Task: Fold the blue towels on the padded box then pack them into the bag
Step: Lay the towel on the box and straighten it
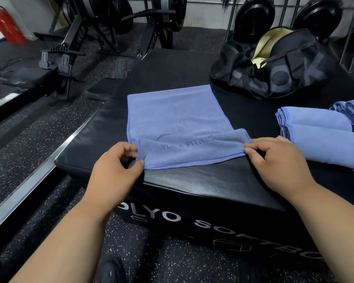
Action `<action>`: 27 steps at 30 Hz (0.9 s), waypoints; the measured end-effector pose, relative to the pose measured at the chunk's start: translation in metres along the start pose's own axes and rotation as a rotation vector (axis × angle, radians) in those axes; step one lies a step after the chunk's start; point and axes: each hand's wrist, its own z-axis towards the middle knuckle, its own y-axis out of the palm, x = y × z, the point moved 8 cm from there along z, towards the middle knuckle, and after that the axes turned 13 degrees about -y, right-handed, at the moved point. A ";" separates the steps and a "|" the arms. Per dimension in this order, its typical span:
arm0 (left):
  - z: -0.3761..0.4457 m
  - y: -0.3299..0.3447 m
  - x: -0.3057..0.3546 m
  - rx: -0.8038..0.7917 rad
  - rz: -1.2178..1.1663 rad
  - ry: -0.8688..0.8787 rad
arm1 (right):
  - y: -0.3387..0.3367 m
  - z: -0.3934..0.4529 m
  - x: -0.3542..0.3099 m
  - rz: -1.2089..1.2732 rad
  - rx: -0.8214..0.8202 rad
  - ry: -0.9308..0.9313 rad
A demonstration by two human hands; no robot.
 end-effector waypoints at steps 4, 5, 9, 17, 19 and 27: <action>0.005 0.000 -0.004 -0.019 -0.042 -0.012 | 0.001 0.001 0.005 0.039 0.016 0.019; 0.005 0.000 -0.004 -0.005 -0.036 -0.011 | 0.001 0.001 0.006 0.053 0.016 0.033; 0.001 0.000 0.000 0.018 0.011 0.027 | 0.000 0.002 0.007 0.087 0.009 0.088; -0.007 -0.003 0.012 0.072 0.174 0.218 | -0.004 -0.001 0.005 0.118 0.011 0.184; -0.005 -0.003 0.010 0.061 0.189 0.218 | -0.002 -0.001 0.005 0.039 -0.019 0.188; 0.001 -0.005 -0.001 -0.086 0.253 0.234 | 0.000 -0.001 0.001 0.038 -0.039 0.201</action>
